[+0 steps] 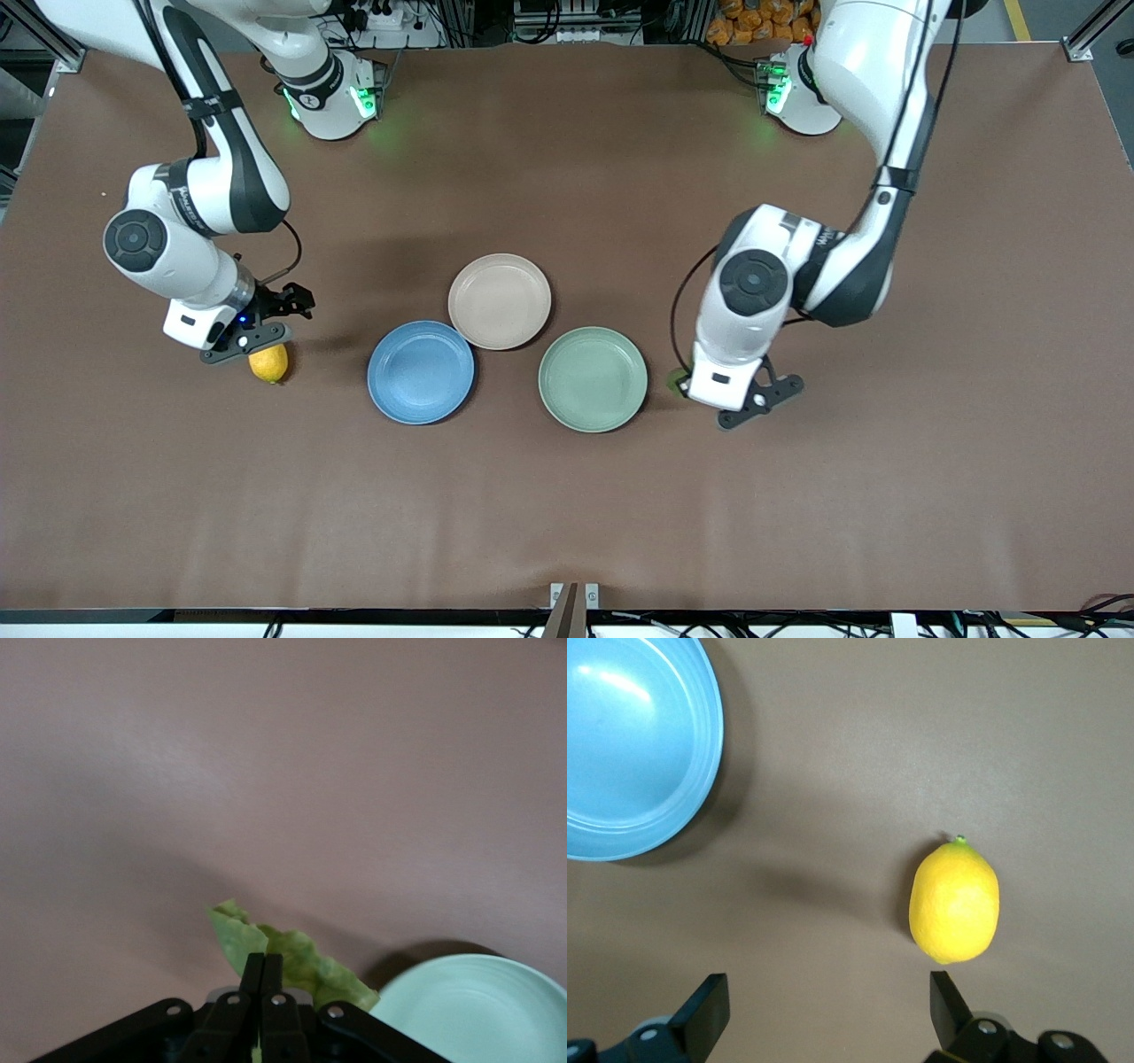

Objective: Pick lemon and lettuce from blue and beige plates
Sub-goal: 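Carry the lettuce beside the green plate and open the left gripper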

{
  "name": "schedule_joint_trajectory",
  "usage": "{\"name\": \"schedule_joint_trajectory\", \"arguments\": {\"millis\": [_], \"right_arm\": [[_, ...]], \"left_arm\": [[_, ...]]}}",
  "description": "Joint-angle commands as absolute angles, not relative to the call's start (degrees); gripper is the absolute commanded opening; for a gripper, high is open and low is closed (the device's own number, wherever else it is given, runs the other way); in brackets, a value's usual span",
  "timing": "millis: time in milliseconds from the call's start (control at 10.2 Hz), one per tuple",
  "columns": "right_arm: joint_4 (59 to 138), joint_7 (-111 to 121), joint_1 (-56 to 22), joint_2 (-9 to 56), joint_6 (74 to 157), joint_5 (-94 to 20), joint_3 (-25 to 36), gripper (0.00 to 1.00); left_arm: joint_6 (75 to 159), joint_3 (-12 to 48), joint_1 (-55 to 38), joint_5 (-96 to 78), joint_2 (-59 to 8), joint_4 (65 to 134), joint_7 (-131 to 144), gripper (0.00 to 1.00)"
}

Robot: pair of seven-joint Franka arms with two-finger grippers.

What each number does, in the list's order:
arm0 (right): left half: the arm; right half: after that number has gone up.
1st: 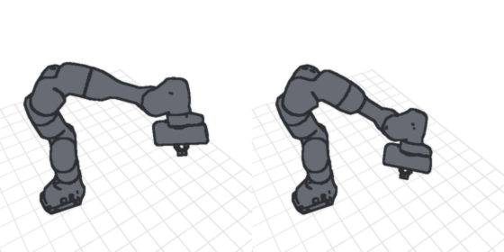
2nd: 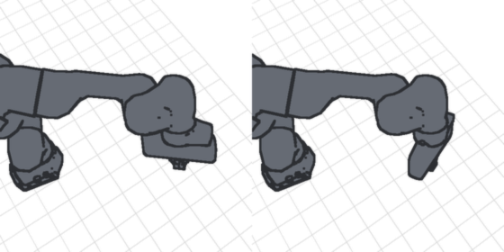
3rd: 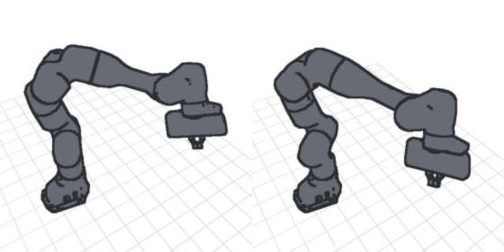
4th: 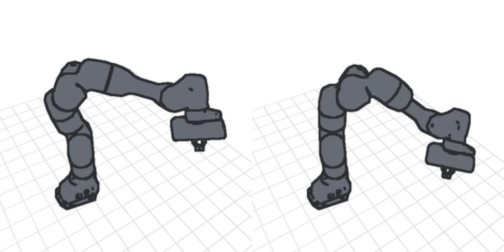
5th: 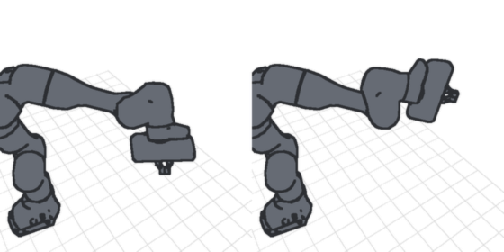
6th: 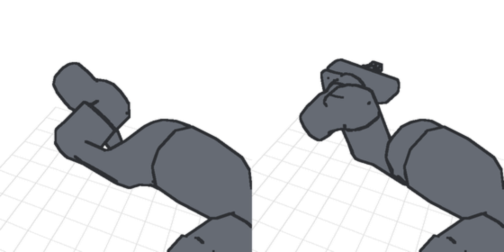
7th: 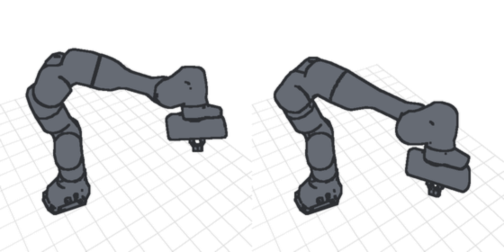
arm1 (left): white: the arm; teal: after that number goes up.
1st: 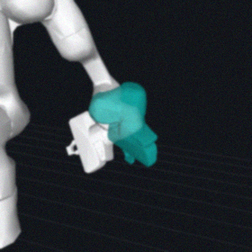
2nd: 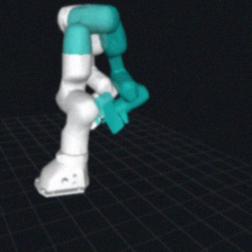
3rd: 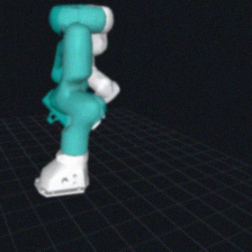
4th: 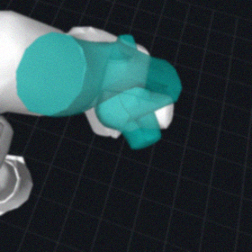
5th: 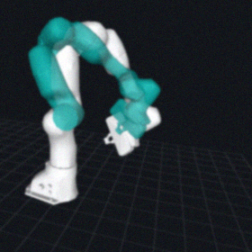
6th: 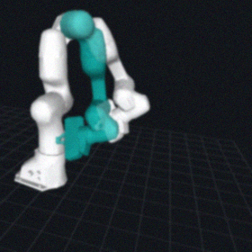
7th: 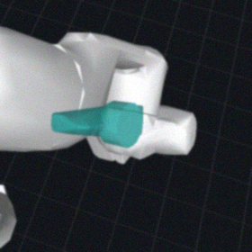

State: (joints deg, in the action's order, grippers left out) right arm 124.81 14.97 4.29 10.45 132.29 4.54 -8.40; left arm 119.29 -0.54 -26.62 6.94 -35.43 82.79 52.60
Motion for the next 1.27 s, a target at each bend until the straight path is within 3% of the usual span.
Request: {"name": "schedule_joint_trajectory", "arguments": {"millis": [0,588,1176], "right_arm": [[128.93,15.12,4.75,5.37,132.54,5.54,-8.53,1.00],[130.78,15.21,6.77,3.34,132.19,5.54,-8.00,1.00],[130.87,15.12,7.91,1.23,131.40,5.54,-8.00,1.00]], "left_arm": [[116.64,0.18,-23.22,6.50,-34.72,83.67,45.64,0.00],[116.28,0.18,-16.01,1.94,-34.72,83.67,33.24,0.00],[110.07,0.26,-11.34,1.76,-33.50,83.41,27.34,0.00]]}}
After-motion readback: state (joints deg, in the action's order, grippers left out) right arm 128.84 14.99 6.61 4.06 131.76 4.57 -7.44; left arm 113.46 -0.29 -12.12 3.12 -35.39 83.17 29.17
